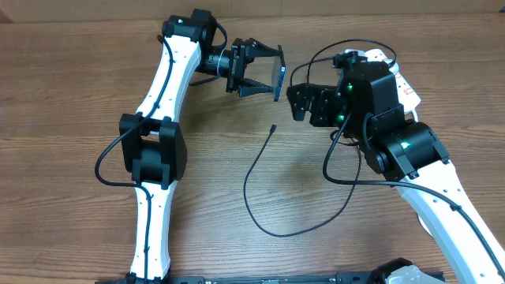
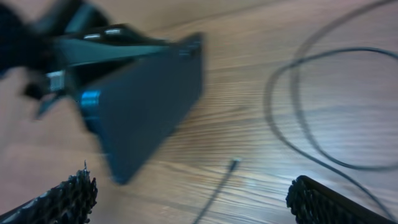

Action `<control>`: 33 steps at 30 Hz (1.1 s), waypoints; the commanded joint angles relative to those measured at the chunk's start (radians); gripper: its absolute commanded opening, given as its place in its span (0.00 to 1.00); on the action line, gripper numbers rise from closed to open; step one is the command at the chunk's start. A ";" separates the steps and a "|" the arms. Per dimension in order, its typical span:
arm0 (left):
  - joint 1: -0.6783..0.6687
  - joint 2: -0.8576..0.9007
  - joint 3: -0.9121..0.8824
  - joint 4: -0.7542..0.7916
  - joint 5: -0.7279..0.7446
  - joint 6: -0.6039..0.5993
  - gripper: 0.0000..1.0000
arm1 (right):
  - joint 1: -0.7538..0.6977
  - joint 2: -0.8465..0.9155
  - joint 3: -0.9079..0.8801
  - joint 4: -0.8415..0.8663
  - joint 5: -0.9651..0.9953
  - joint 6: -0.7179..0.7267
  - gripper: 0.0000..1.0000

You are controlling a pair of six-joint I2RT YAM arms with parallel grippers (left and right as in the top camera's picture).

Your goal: Plug charger to phone and switch on socket

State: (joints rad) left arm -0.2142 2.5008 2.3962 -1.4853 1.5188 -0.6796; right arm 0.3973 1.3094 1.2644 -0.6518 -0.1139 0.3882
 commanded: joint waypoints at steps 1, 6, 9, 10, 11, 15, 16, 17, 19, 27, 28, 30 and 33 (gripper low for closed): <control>0.000 -0.010 0.027 0.001 0.061 -0.005 0.67 | 0.008 -0.007 0.026 0.042 -0.130 -0.030 0.97; -0.005 -0.010 0.027 0.001 0.044 -0.006 0.66 | 0.048 0.006 0.026 0.070 -0.055 0.005 0.91; -0.009 -0.010 0.027 0.001 0.018 -0.010 0.66 | 0.086 0.017 0.026 0.083 0.001 0.012 0.91; -0.010 -0.010 0.027 0.001 0.018 -0.010 0.67 | 0.102 0.021 0.026 0.087 0.028 0.012 0.91; -0.011 -0.010 0.027 0.001 0.018 -0.010 0.66 | 0.124 0.028 0.026 0.090 0.074 0.012 0.91; -0.022 -0.010 0.027 0.001 -0.028 -0.009 0.66 | 0.215 0.056 0.026 0.094 0.367 0.057 0.90; -0.025 -0.010 0.027 0.001 -0.040 -0.009 0.66 | 0.230 0.062 0.026 0.099 0.410 0.057 0.90; -0.029 -0.010 0.027 0.001 -0.048 -0.009 0.66 | 0.241 0.069 0.026 0.105 0.433 0.057 0.90; -0.038 -0.010 0.027 0.001 -0.048 -0.009 0.66 | 0.254 0.088 0.026 0.117 0.461 0.058 0.90; -0.063 -0.010 0.027 0.001 -0.048 -0.009 0.66 | 0.255 0.133 0.026 0.129 0.507 0.081 0.78; -0.063 -0.010 0.027 0.001 -0.048 -0.010 0.66 | 0.255 0.133 0.026 0.128 0.523 0.095 0.73; -0.063 -0.010 0.027 0.001 -0.048 -0.009 0.65 | 0.255 0.133 0.026 0.128 0.544 0.109 0.65; -0.063 -0.010 0.027 0.001 -0.048 -0.010 0.65 | 0.254 0.136 0.026 0.127 0.544 0.109 0.56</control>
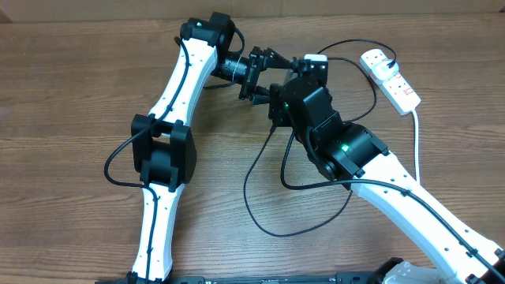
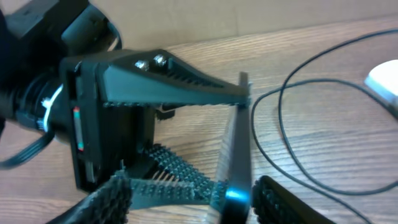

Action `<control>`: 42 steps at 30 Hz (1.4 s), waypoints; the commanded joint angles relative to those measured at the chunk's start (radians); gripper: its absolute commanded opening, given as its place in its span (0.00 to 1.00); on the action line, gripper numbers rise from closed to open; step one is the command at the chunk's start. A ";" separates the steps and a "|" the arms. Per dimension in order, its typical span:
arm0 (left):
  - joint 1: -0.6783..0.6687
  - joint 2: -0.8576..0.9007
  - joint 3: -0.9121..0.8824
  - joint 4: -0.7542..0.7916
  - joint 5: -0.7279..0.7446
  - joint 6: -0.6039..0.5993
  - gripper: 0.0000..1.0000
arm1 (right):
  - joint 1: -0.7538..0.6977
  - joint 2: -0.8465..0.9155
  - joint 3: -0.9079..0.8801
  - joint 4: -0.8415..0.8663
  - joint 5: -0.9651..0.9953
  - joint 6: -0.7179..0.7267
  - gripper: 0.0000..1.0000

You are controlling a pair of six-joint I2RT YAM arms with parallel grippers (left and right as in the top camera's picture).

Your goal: Plug charger to phone and switch on socket

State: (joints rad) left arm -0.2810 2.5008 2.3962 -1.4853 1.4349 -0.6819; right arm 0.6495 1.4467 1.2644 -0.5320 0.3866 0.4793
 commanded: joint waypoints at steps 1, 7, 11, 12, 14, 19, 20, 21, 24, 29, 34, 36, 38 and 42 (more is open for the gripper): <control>0.004 -0.010 0.027 0.001 0.036 -0.007 0.65 | 0.002 0.002 0.026 0.007 0.043 0.018 0.53; 0.004 -0.010 0.027 0.001 0.036 -0.007 0.66 | 0.002 0.018 0.026 0.000 0.043 0.020 0.41; 0.004 -0.010 0.027 0.002 0.035 -0.006 0.66 | 0.002 0.033 0.026 -0.011 0.043 0.032 0.30; 0.004 -0.010 0.027 0.002 0.034 -0.006 0.66 | 0.002 0.034 0.026 -0.012 0.044 0.042 0.28; 0.004 -0.010 0.027 0.003 0.029 -0.006 0.66 | 0.002 0.035 0.026 -0.013 0.043 0.047 0.21; 0.004 -0.010 0.027 0.027 0.028 -0.006 0.66 | 0.002 0.035 0.026 -0.013 0.043 0.048 0.13; 0.004 -0.010 0.027 0.027 0.028 -0.006 0.66 | 0.002 0.035 0.026 -0.012 0.043 0.049 0.12; 0.004 -0.010 0.027 0.027 0.028 -0.006 0.66 | 0.002 0.035 0.026 -0.012 0.042 0.050 0.11; 0.004 -0.010 0.027 0.027 0.028 -0.006 0.66 | 0.002 0.035 0.026 -0.013 0.042 0.076 0.08; 0.005 -0.010 0.027 0.027 0.029 -0.007 0.66 | 0.002 0.035 0.027 -0.016 0.039 0.155 0.04; 0.008 -0.010 0.027 0.034 0.028 -0.007 0.69 | 0.002 0.029 0.027 -0.014 0.063 0.321 0.04; 0.008 -0.010 0.027 0.062 0.028 -0.012 0.70 | -0.002 0.021 0.027 -0.014 0.078 0.427 0.04; 0.008 -0.010 0.027 0.106 0.029 -0.031 0.72 | -0.014 0.005 0.027 -0.015 0.085 0.588 0.04; 0.012 -0.010 0.027 0.150 0.029 -0.106 0.73 | -0.044 -0.025 0.027 -0.015 0.084 0.859 0.04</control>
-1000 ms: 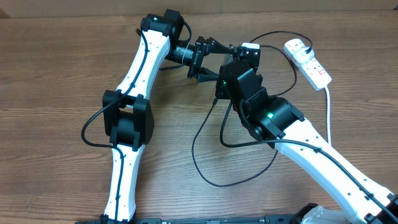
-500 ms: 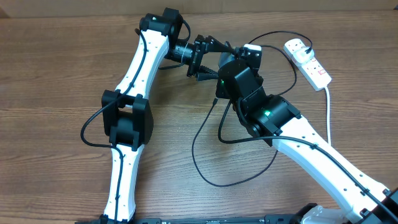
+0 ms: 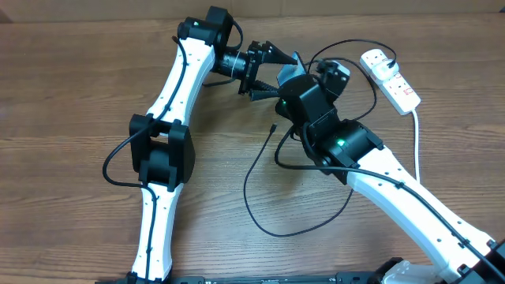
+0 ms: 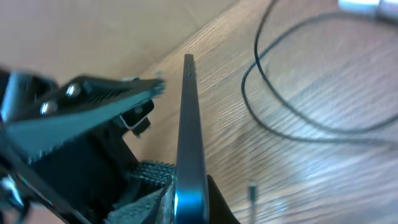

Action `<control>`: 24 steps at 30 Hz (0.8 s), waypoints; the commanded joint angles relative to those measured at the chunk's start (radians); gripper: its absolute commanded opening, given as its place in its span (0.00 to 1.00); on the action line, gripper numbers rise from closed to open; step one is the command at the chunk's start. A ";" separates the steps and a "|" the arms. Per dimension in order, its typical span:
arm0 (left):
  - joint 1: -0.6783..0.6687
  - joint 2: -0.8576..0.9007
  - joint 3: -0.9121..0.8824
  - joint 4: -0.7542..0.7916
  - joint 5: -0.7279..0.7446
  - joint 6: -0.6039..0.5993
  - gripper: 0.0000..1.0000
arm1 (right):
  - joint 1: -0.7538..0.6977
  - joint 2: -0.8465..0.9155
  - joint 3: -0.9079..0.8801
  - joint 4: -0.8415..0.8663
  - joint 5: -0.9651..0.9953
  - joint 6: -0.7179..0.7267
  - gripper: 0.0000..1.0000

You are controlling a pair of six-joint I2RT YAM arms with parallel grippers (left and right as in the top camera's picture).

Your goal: Plug charger to phone and switch on socket

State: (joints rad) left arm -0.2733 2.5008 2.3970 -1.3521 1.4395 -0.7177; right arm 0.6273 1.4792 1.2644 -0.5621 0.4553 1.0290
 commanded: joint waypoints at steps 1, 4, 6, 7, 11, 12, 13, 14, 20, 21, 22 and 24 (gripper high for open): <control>0.005 -0.010 0.027 0.021 0.024 -0.090 0.74 | -0.027 -0.062 0.027 0.015 0.014 0.373 0.04; 0.005 -0.010 0.027 0.026 0.024 -0.127 0.73 | -0.028 -0.065 0.027 0.016 -0.002 0.552 0.04; 0.005 -0.010 0.027 0.035 0.024 -0.135 0.73 | -0.028 -0.064 0.027 0.015 -0.045 0.654 0.04; 0.005 -0.010 0.027 0.047 0.024 -0.137 0.72 | -0.028 -0.064 0.027 0.015 -0.073 0.700 0.04; 0.005 -0.010 0.027 0.087 0.024 -0.147 0.73 | -0.028 -0.064 0.027 0.015 -0.167 0.865 0.04; 0.005 -0.010 0.027 0.086 0.024 -0.164 0.73 | -0.028 -0.063 0.027 0.015 -0.201 0.904 0.04; 0.005 -0.010 0.027 0.086 0.024 -0.179 0.73 | -0.028 -0.063 0.027 0.015 -0.224 0.925 0.04; 0.005 -0.010 0.027 0.087 0.024 -0.194 0.72 | -0.028 -0.063 0.027 0.015 -0.236 0.941 0.04; 0.005 -0.010 0.027 0.089 0.024 -0.225 0.54 | -0.028 -0.063 0.027 0.030 -0.240 0.943 0.07; 0.005 -0.010 0.027 0.103 0.024 -0.225 0.52 | -0.028 -0.063 0.027 0.034 -0.240 0.964 0.08; 0.005 -0.010 0.027 0.109 0.024 -0.225 0.49 | -0.028 -0.063 0.027 0.034 -0.240 0.984 0.08; 0.005 -0.010 0.027 0.109 0.024 -0.226 0.41 | -0.028 -0.063 0.027 0.034 -0.240 1.019 0.08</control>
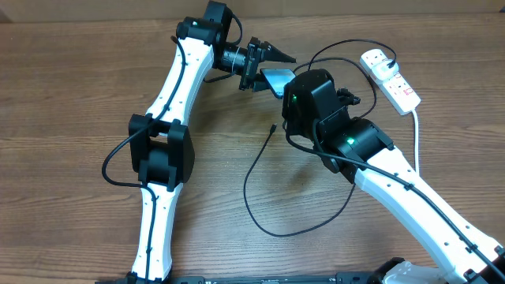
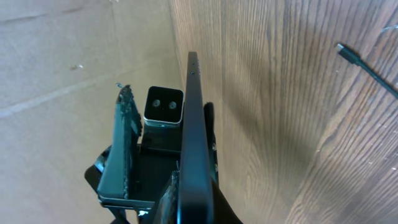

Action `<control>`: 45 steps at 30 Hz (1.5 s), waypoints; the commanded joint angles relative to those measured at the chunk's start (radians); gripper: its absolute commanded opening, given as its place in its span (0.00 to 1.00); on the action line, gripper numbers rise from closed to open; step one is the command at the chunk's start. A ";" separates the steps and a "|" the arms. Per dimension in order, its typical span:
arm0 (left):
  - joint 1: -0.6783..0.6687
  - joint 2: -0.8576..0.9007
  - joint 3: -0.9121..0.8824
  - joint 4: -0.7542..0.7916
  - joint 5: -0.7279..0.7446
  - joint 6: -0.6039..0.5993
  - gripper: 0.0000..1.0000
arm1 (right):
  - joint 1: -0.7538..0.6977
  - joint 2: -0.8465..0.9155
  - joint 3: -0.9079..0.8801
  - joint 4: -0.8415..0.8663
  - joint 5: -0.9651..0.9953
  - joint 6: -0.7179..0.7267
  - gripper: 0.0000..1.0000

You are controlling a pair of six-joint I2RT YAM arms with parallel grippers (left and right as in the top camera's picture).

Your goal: Plug charger to phone and switch on socket

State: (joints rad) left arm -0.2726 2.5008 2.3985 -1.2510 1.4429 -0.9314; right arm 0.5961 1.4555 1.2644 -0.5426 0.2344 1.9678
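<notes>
The dark phone point(image 2: 193, 124) shows edge-on in the right wrist view, with my right gripper point(image 2: 194, 208) shut on its lower end. Overhead, the phone point(image 1: 276, 78) is held off the table at the back centre, just ahead of my right gripper point(image 1: 289, 85). My left gripper point(image 1: 272, 67) stands open right behind it; one finger point(image 2: 126, 143) is apart from the phone, the other sits close beside it. The black cable's free plug point(image 1: 272, 126) lies on the table, and it is also the cable plug point(image 2: 341, 48) at the wrist view's upper right. The white socket strip point(image 1: 390, 72) lies at the back right.
The black cable point(image 1: 260, 213) loops over the middle of the wooden table point(image 1: 71, 158) and runs back to the strip. A cardboard wall point(image 2: 74, 62) stands just behind both grippers. My left arm point(image 1: 170, 102) reaches up the table's left half.
My right gripper has turned, so the phone now points along the table's back edge. The left gripper no longer spans the phone and stands open beside it.
At first my left gripper held the phone in the air, with my right gripper open a short way to its right. Then the right gripper was around the phone's end, then shut on it. Now the right gripper alone holds the phone.
</notes>
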 commanded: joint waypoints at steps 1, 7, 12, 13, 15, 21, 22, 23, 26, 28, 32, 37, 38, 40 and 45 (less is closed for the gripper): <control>0.005 -0.010 0.025 0.008 0.021 -0.012 0.40 | 0.003 -0.040 0.027 0.015 -0.019 0.090 0.10; 0.005 -0.010 0.025 0.008 0.021 -0.012 0.26 | 0.004 -0.040 0.027 0.015 -0.019 0.100 0.04; 0.005 -0.010 0.025 0.008 0.021 -0.012 0.12 | 0.005 -0.040 0.027 0.015 -0.019 0.100 0.10; 0.005 -0.010 0.025 0.008 0.021 -0.012 0.07 | 0.005 -0.040 0.027 0.015 -0.019 0.098 0.14; 0.005 -0.010 0.025 0.008 0.021 -0.012 0.04 | 0.005 -0.040 0.027 0.016 -0.019 0.064 0.24; 0.006 -0.010 0.025 0.028 0.007 -0.007 0.04 | 0.003 -0.044 0.027 0.068 -0.020 -0.311 0.63; 0.007 -0.010 0.025 0.043 -0.007 0.001 0.04 | 0.003 -0.050 0.027 0.071 -0.025 -0.378 0.70; 0.009 -0.010 0.025 0.058 -0.025 0.019 0.04 | 0.002 -0.060 0.027 0.072 -0.031 -0.443 0.80; 0.027 -0.010 0.025 0.104 -0.105 0.141 0.04 | 0.002 -0.120 0.027 0.093 -0.090 -0.731 0.96; 0.056 -0.010 0.025 0.121 -0.111 0.411 0.04 | 0.002 -0.193 0.027 0.084 -0.111 -0.977 0.97; 0.089 -0.023 0.026 0.000 -0.197 0.596 0.04 | -0.007 -0.248 0.036 0.027 -0.200 -1.227 1.00; 0.097 -0.117 0.027 -0.152 -0.496 0.791 0.04 | -0.097 -0.193 0.146 -0.211 -0.355 -1.312 1.00; 0.096 -0.142 0.027 -0.166 -0.559 0.806 0.04 | -0.121 -0.169 0.177 -0.259 -0.389 -1.332 1.00; 0.088 -0.215 0.027 -0.187 -0.748 0.802 0.04 | -0.179 -0.094 0.269 -0.388 -0.464 -1.387 1.00; 0.077 -0.365 0.027 -0.231 -1.244 0.639 0.04 | -0.260 0.047 0.406 -0.526 -0.551 -1.401 1.00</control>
State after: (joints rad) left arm -0.1844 2.3119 2.4001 -1.4593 0.6128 -0.2287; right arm 0.3733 1.4448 1.6012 -1.0622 -0.1947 0.6342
